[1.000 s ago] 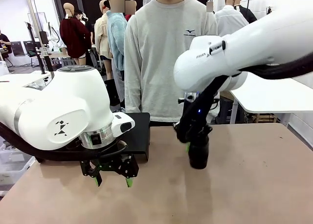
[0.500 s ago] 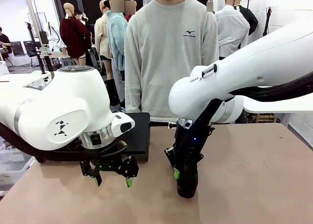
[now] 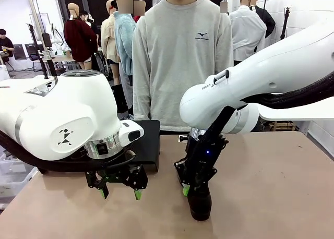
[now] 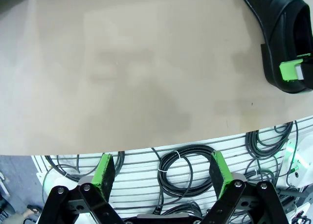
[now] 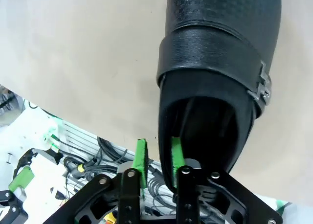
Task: Organize the shoes by placing them on the stand.
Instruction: Pick up one Shoe and place it in the middle of the table.
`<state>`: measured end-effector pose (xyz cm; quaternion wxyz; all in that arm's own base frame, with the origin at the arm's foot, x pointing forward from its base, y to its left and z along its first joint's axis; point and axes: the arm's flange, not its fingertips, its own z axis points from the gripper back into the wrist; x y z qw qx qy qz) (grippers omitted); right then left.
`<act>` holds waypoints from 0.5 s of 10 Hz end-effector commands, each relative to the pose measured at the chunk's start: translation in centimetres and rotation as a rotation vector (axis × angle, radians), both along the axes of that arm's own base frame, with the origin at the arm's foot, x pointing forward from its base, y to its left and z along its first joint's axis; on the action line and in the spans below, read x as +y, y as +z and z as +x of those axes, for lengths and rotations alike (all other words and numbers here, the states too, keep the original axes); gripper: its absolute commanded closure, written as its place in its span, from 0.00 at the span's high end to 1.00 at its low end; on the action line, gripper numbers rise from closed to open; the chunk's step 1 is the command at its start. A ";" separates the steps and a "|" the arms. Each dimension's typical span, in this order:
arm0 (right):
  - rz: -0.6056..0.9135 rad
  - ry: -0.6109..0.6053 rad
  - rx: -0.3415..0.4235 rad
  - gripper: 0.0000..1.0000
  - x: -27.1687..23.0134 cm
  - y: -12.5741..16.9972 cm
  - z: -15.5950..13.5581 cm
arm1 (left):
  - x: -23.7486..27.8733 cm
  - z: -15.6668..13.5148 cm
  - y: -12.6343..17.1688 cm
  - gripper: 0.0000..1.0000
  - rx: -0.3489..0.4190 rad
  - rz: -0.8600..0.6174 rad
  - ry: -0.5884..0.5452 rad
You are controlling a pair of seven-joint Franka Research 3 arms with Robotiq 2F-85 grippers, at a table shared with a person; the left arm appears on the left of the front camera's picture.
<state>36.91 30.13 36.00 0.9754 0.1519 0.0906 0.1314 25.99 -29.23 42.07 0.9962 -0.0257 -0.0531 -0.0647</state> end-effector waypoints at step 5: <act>0.057 -0.034 -0.044 1.00 -0.6 2.0 0.3 | 0.3 -0.1 -0.1 1.00 0.006 -0.004 0.001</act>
